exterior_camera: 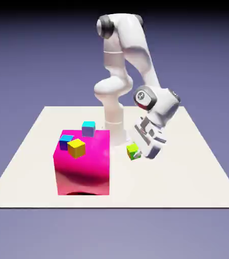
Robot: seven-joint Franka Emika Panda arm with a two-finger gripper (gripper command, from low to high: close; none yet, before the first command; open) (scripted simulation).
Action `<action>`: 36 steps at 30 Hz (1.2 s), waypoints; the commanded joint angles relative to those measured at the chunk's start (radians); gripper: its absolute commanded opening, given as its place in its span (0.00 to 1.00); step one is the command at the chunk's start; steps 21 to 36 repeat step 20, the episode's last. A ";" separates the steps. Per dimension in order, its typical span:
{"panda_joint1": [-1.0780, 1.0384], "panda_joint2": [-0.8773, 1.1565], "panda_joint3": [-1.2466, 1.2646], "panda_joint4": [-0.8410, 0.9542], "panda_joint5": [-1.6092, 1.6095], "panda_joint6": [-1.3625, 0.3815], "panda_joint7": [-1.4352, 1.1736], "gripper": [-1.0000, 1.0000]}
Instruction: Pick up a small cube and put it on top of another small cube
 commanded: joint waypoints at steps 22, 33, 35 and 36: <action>-0.392 -0.157 0.030 0.000 -0.252 -0.015 -0.057 1.00; -0.392 -0.157 0.030 0.000 -0.252 -0.015 -0.057 1.00; -0.392 -0.157 0.030 0.000 -0.252 -0.015 -0.057 1.00; -0.392 -0.157 0.030 0.000 -0.252 -0.015 -0.057 1.00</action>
